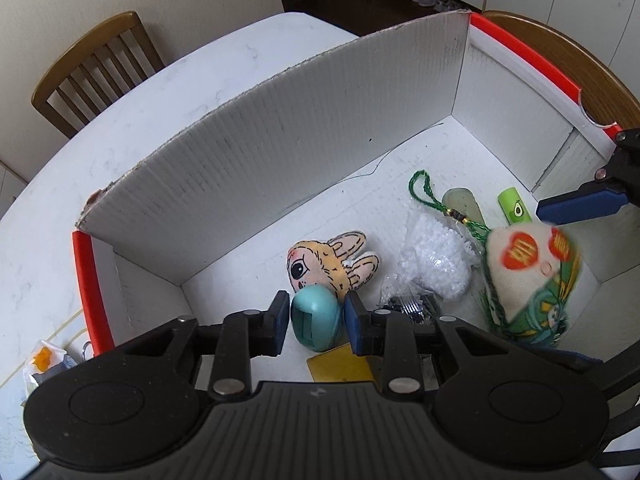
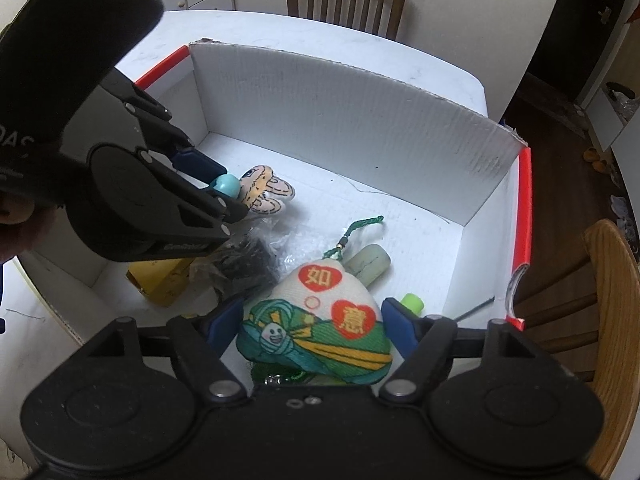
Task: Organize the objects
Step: 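Carry the teal toy and plush charm into the shoebox and open both grippers, then withdraw both grippers from the shoebox back over the pile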
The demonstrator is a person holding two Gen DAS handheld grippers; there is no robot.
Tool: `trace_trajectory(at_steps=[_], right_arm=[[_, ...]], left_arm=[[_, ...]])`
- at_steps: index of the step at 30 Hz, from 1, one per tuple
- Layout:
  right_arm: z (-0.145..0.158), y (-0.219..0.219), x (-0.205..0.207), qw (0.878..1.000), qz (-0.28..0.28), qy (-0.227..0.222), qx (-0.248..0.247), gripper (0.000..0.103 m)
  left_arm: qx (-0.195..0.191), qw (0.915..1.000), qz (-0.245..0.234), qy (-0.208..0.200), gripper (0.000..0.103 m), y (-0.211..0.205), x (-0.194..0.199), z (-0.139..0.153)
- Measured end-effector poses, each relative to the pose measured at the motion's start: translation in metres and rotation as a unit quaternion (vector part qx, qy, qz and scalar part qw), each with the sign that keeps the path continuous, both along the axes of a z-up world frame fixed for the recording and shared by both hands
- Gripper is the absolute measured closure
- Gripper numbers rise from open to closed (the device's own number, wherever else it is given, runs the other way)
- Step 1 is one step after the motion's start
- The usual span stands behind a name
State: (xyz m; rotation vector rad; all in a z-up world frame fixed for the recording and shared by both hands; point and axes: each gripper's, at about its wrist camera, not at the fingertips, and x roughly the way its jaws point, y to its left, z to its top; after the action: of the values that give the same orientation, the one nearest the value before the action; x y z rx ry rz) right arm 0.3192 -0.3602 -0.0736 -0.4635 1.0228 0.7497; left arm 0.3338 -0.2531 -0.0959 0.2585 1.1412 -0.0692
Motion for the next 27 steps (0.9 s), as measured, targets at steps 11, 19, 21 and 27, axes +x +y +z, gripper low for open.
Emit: trace_trajectory(at_steps=[11,19,21,27], right_arm=[[0.012,-0.007,0.002,0.999,-0.01,-0.002,0.031,0.018],[0.031,-0.016,-0.004,0.998,-0.023,-0.005,0.06,0.015],[0.037,-0.017,-0.007,0.997,-0.022,-0.008,0.069,0.013],[0.053,-0.022,-0.015,0.995,-0.024,-0.01,0.096,0.011]], left_arm=[[-0.016,0.9993,0.013,-0.03,0.074,0.008,-0.014,0.018],[-0.034,0.9976,0.015,-0.058,0.04,0.014,-0.03,0.037],[-0.033,0.9969,0.011,-0.07,0.04,0.013,-0.036,0.043],[-0.053,0.9944,0.016,-0.09,0.04,0.019,-0.051,0.06]])
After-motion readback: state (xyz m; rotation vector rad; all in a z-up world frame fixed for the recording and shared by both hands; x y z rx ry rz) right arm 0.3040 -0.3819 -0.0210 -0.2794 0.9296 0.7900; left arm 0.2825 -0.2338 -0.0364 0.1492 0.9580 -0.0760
